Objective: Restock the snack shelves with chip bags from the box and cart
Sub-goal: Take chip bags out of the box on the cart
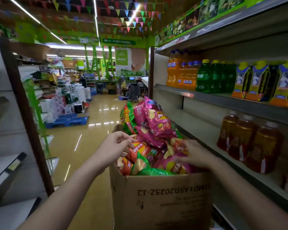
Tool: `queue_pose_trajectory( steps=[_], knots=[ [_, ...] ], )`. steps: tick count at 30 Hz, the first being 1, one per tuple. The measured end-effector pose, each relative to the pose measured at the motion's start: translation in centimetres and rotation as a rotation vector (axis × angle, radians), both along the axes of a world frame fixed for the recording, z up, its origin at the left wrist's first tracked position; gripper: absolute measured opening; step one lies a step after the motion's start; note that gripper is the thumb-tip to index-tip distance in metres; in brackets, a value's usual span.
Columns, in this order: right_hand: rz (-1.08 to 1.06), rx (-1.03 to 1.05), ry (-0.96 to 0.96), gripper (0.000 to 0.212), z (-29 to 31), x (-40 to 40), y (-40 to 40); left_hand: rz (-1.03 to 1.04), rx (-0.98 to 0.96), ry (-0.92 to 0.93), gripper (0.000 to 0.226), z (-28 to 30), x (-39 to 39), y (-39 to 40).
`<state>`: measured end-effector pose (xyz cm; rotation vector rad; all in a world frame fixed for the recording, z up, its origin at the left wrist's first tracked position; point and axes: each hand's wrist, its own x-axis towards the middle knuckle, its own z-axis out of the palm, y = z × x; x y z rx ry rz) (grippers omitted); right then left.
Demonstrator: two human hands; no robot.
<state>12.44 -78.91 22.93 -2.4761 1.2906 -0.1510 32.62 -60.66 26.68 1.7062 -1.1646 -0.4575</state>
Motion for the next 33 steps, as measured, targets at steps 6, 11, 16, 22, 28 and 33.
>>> queue_pose_trajectory(
  steps=[6, 11, 16, 22, 28, 33],
  knots=[
    [0.183, 0.128, 0.226, 0.064, 0.4, 1.2, -3.1, -0.005, 0.028, -0.002, 0.013, 0.2, 2.3, -4.9],
    [0.283, 0.167, -0.24, 0.037, 4.8, 2.0, -3.7, 0.003, 0.011, 0.07, 0.021, -1.0, 3.5, -7.2],
    [0.313, 0.326, -0.711, 0.036, 7.3, 4.2, -3.0, -0.13, -0.058, 0.372, 0.078, -1.5, 3.8, -8.5],
    [0.247, 0.483, -0.958, 0.048, 5.0, 9.3, -1.1, -0.13, -0.167, 0.482, 0.066, -1.2, 2.5, -8.4],
    [0.4, 0.185, -0.051, 0.088, 1.2, 8.8, -1.3, 0.162, -0.353, 0.596, 0.045, -1.1, 6.2, -5.8],
    [0.495, 0.274, 0.627, 0.075, -0.6, 9.2, 0.1, 0.24, -0.374, 0.68, 0.035, -1.3, 7.9, -3.4]
  ],
)
